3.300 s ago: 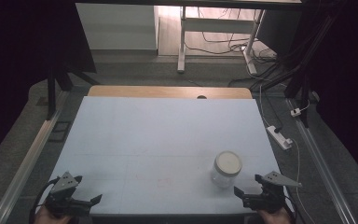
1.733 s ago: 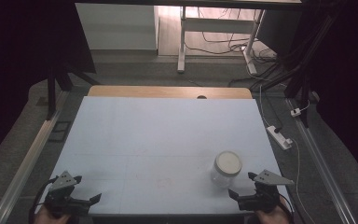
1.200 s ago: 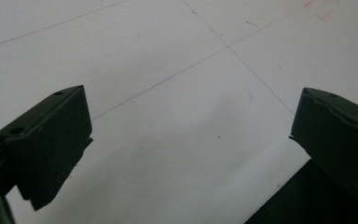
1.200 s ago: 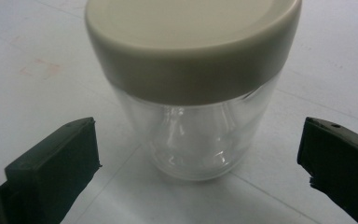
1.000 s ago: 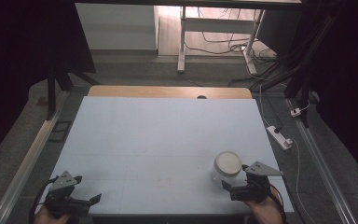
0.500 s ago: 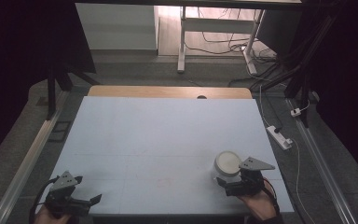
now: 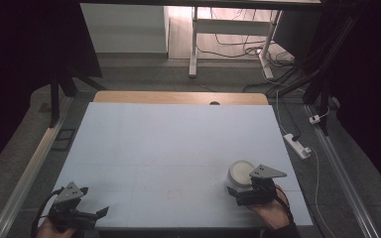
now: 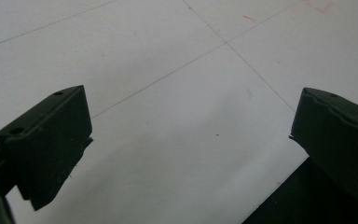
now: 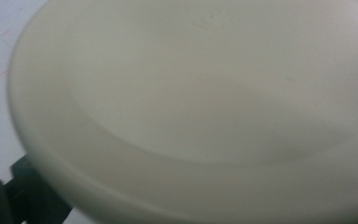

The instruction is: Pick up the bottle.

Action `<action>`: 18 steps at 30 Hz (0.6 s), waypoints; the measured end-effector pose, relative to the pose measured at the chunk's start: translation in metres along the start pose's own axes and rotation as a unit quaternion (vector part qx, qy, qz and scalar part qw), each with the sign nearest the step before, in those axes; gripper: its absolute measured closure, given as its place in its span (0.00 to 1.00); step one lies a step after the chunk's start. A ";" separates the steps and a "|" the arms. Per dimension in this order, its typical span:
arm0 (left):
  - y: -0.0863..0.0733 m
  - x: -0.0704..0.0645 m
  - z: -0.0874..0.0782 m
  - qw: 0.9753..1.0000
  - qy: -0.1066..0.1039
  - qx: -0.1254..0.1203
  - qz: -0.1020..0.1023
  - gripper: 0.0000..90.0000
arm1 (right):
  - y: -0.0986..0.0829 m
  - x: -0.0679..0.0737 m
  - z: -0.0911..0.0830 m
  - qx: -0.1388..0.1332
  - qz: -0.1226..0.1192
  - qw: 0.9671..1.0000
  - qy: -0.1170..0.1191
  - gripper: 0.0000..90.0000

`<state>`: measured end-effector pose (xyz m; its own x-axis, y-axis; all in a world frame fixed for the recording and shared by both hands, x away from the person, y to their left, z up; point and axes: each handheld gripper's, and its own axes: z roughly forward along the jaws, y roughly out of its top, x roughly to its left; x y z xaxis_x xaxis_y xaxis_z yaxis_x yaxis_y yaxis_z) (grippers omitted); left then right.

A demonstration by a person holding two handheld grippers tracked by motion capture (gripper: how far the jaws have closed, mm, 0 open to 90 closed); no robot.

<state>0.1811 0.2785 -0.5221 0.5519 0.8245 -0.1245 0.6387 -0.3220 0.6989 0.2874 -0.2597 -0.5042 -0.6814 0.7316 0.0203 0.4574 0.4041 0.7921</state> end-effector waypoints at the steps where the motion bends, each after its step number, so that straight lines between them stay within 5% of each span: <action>1: 0.000 0.000 0.000 1.000 0.000 0.000 0.000 0.00 | 0.000 0.000 0.000 0.001 -0.002 1.000 -0.003 0.05; 18: 0.000 -0.001 0.000 1.000 0.001 0.002 0.003 0.00 | 0.002 0.001 -0.002 0.003 -0.020 1.000 -0.015 0.07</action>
<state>0.1811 0.2778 -0.5220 0.5546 0.8235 -0.1197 0.6381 -0.3286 0.6963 0.2862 -0.2589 -0.5015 -0.6818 0.7309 -0.0300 0.4336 0.4368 0.7881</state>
